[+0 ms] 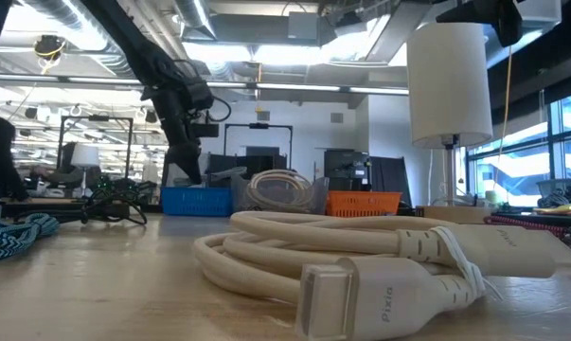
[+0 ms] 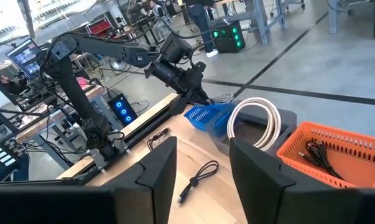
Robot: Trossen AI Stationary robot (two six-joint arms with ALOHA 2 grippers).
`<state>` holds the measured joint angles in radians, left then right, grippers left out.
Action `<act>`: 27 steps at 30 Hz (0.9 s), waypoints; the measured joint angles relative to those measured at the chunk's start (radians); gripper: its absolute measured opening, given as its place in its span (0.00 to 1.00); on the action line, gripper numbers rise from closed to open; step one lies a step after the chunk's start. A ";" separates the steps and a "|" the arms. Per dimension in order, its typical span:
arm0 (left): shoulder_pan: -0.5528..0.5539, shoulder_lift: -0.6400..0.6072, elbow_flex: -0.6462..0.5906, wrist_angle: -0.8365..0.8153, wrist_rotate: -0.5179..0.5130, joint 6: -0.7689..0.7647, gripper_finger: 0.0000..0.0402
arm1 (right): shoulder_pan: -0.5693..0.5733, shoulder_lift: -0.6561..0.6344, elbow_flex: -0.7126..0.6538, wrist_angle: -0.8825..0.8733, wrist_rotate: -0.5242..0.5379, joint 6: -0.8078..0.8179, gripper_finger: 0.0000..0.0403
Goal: Pick & Place USB Port
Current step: Put the black white charger cable into the blue bin
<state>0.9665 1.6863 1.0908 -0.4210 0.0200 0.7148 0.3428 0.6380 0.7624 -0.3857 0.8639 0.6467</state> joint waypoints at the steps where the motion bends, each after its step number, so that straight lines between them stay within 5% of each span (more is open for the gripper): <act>1: -0.001 -0.007 0.001 -0.010 -0.021 0.038 0.05 | 0.000 0.000 0.000 0.000 0.000 0.002 0.37; 6: -0.009 -0.049 0.001 -0.153 -0.260 0.292 0.05 | 0.000 0.000 0.000 0.000 -0.003 0.003 0.37; 11: -0.025 -0.059 0.002 -0.138 -0.256 0.298 0.05 | 0.000 0.000 0.000 0.000 0.031 -0.020 0.37; 27: -0.154 -0.004 0.002 -0.072 -0.500 0.466 0.05 | 0.000 0.000 0.000 0.000 0.033 -0.027 0.37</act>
<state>0.8121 1.6820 1.0924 -0.4934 -0.4802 1.1811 0.3424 0.6380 0.7628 -0.3859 0.8972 0.6201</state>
